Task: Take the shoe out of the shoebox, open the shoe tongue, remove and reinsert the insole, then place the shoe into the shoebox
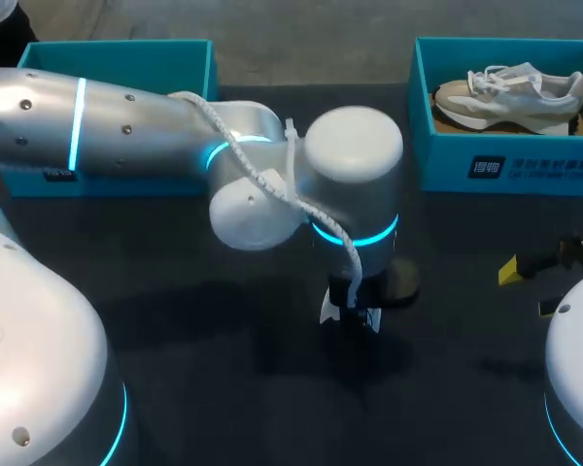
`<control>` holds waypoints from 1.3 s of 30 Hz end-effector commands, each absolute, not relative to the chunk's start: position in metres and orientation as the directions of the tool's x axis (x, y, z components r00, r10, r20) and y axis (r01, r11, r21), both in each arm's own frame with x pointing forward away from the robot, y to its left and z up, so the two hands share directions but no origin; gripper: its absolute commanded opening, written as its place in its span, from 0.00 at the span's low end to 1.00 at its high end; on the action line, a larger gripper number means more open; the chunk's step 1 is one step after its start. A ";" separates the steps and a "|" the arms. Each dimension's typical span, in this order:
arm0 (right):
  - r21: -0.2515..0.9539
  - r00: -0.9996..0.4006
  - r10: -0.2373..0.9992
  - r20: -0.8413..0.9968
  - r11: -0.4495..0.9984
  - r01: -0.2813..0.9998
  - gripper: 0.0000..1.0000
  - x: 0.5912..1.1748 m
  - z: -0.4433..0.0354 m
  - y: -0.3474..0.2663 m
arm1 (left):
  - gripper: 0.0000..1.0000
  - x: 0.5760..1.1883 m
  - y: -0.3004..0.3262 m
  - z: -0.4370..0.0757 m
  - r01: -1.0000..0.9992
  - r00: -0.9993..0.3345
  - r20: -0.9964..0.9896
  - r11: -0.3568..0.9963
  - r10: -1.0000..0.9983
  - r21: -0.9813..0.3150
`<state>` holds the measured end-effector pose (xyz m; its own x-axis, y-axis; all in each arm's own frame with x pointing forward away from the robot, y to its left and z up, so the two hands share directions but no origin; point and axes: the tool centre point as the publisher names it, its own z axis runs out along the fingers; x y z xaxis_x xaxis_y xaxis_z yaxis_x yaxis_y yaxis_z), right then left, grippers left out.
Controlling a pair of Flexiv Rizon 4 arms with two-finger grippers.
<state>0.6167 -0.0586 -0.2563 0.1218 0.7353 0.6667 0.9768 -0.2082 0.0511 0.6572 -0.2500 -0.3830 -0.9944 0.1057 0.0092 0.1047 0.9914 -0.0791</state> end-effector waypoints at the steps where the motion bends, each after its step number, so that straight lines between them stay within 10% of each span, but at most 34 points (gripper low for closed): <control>1: 0.051 0.124 0.737 0.664 -0.210 0.976 1.00 0.616 -0.256 -0.058 | 0.00 0.674 -0.229 -0.341 0.132 -0.990 0.035 0.987 0.135 -0.093; 39: 0.051 0.124 0.737 0.664 -0.210 0.976 1.00 0.616 -0.256 -0.058 | 0.00 0.817 0.004 -0.181 0.010 -1.000 -0.025 0.998 0.008 -0.069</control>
